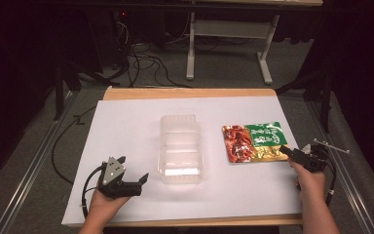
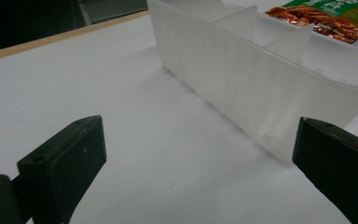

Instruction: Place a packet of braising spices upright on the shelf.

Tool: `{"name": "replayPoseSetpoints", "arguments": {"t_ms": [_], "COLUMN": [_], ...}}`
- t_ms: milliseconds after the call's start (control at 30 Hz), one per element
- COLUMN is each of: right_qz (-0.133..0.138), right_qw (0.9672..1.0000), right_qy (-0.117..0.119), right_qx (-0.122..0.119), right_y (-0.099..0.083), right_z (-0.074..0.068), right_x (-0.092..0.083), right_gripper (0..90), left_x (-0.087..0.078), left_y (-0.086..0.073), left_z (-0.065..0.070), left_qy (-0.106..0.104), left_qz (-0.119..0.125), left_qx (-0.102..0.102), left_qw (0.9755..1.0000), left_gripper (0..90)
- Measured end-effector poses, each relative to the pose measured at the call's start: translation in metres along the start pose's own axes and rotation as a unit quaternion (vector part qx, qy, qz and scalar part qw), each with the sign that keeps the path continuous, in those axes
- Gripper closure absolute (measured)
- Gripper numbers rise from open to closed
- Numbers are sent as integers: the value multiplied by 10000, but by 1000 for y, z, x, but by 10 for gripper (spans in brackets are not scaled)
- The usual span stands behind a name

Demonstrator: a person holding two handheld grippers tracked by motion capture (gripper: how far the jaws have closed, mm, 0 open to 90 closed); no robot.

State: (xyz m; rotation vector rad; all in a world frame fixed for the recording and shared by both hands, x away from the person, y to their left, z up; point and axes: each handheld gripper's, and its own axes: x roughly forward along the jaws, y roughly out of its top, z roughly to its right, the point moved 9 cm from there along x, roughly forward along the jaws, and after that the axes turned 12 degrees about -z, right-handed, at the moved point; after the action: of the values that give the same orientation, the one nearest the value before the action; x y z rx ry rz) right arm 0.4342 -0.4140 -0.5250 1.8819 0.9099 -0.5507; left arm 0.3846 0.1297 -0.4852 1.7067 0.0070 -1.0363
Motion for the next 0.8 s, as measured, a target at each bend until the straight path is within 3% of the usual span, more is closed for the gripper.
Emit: {"name": "replayPoseSetpoints", "arguments": {"t_ms": [433, 500, 733, 800], "right_qz": [-183, -179, -5, 77], "right_qw": [9993, 9993, 9973, 9968], "right_qy": [288, 324, 703, 782], "right_qx": [128, 54, 218, 140], "right_y": [-5, -5, -2, 0], "right_z": [-4, -5, -11, -13], "right_x": [5, 5, 0, -1], "right_gripper": [292, 298, 323, 332], "left_x": [2, 3, 3, 2], "left_y": [-1, -2, -1, -1], "left_z": [-1, 0, -1, -1], "left_qy": [-52, -66, -69, -74], "left_qz": [-21, -47, -16, -10], "left_qx": [7, 8, -7, -14], "left_qw": [10000, 10000, 10000, 10000], "left_gripper": [33, 33, 34, 35]}}
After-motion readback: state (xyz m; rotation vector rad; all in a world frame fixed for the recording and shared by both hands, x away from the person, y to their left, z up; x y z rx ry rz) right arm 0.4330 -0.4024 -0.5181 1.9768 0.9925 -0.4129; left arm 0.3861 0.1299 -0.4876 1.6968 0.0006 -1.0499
